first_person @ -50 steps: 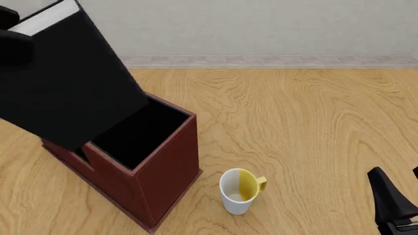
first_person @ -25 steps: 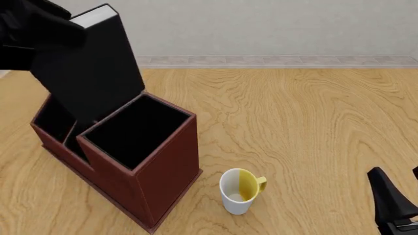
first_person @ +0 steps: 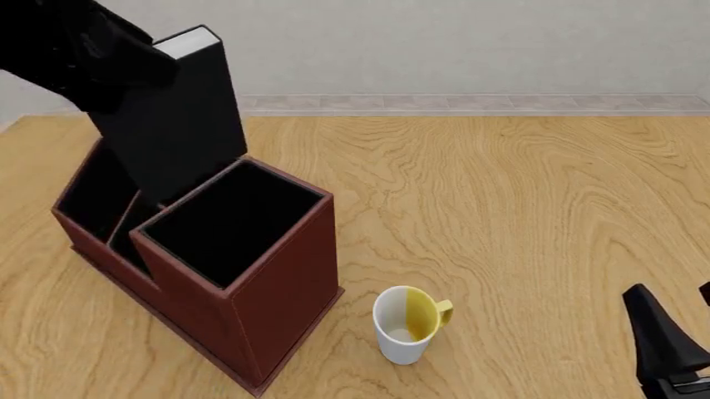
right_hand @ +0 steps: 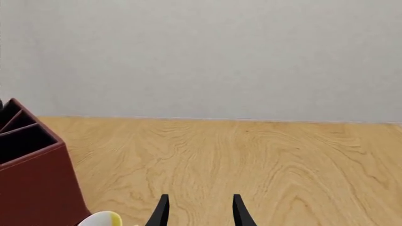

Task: Pick up the book and place it in the right compartment of the caddy.

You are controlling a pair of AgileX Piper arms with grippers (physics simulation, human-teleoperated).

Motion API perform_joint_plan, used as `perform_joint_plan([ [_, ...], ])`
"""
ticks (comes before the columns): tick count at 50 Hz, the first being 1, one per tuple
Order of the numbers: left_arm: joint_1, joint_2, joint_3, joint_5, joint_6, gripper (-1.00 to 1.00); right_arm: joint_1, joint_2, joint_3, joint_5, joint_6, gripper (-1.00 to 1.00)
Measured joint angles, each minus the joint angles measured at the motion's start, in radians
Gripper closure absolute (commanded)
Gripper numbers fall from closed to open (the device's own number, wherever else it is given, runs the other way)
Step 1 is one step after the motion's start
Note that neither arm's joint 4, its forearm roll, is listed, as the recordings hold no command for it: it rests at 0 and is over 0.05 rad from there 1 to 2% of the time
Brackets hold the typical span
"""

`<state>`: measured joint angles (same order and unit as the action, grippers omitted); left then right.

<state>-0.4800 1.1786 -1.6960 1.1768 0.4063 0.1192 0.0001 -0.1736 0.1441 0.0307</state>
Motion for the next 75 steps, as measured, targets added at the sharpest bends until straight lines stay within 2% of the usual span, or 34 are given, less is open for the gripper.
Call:
perform_joint_plan([
  [31,-0.021,0.018,0.131,-0.103,-0.011,1.0,-0.002,0.0,-0.007,0.011,-0.007,-1.0],
  [75,-0.069,-0.017,0.354,-0.252,-0.084,1.0,-0.012,0.0,-0.009,0.017,-0.015,-1.0],
])
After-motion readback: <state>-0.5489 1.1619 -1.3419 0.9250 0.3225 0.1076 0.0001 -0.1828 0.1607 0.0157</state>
